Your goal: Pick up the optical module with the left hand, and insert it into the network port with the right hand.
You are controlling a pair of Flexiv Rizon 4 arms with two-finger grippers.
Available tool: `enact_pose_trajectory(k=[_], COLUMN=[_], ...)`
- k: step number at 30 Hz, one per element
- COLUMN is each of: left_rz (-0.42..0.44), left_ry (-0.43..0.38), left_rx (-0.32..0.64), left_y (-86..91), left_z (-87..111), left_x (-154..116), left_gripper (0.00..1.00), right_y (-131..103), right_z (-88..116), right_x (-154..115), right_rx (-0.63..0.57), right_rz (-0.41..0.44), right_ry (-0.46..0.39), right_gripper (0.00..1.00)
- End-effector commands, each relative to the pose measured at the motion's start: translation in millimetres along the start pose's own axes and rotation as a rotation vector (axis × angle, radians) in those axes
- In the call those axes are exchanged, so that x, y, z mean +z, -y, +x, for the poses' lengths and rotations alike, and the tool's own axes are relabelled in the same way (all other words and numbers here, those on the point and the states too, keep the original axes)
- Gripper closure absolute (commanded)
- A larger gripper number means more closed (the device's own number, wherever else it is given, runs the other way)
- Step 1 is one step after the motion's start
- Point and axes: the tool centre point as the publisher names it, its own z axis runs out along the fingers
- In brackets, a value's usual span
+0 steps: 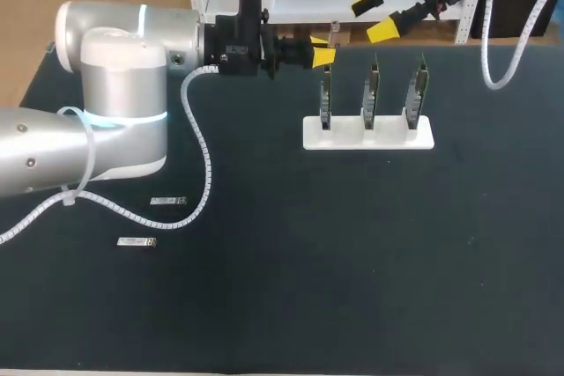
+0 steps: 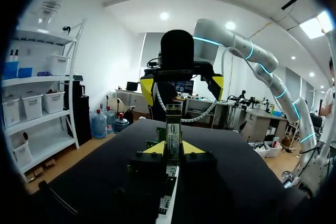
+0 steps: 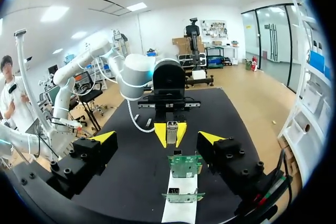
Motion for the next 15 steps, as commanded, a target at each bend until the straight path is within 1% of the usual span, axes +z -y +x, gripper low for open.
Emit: enact_pose_trajectory(k=[1, 9, 15], left_rz=[-0.006, -0.006, -0.006], left_ry=[0.002, 0.002, 0.002], left_rx=[0.001, 0.001, 0.001], left_y=[1.8, 1.8, 1.8], left_z=[0.2, 0.2, 0.2], left_x=[-0.3, -0.3, -0.3], left_gripper=[1.0, 1.0, 1.0], right_y=[-8.2, 2.1, 9.0], right_z=[2.1, -1.7, -3.9], right_x=[3.6, 6.3, 10.4], right_rx=[-0.001, -0.01, -0.016], right_rz=[0.161, 0.146, 0.094], right_ry=[0.008, 0.004, -0.018], right_gripper=[0.0, 0.0, 0.0])
